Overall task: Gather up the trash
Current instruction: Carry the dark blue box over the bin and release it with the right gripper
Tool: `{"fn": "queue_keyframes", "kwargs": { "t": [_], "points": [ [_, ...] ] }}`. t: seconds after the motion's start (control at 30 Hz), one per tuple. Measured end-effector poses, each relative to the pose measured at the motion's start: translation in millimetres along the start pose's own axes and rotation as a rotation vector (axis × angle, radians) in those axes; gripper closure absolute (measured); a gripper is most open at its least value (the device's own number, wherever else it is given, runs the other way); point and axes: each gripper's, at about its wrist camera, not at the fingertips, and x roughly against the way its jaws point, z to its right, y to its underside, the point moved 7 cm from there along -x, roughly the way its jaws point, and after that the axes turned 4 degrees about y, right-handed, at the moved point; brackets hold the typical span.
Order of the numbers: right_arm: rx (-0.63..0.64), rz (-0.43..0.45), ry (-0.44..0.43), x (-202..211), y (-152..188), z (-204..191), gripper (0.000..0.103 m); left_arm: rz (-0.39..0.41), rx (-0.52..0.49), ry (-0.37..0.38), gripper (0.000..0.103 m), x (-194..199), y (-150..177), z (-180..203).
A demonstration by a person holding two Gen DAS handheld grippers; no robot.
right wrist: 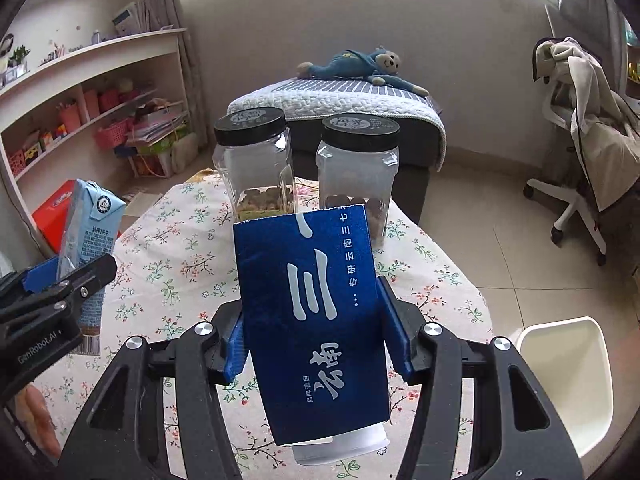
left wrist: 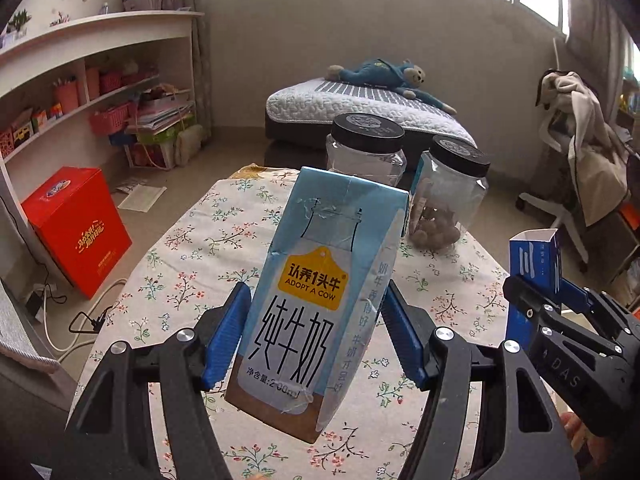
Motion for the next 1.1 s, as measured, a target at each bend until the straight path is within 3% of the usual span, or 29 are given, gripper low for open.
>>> {"fn": "queue_keyframes", "kwargs": {
  "t": [0.77, 1.1],
  "points": [
    [-0.084, 0.092, 0.040, 54, -2, 60, 0.050, 0.112, -0.076, 0.062, 0.038, 43, -5, 84],
    [-0.167, 0.119, 0.109, 76, 1, 116, 0.050, 0.095, -0.095, 0.113, 0.038, 44, 8, 122]
  ]
}}
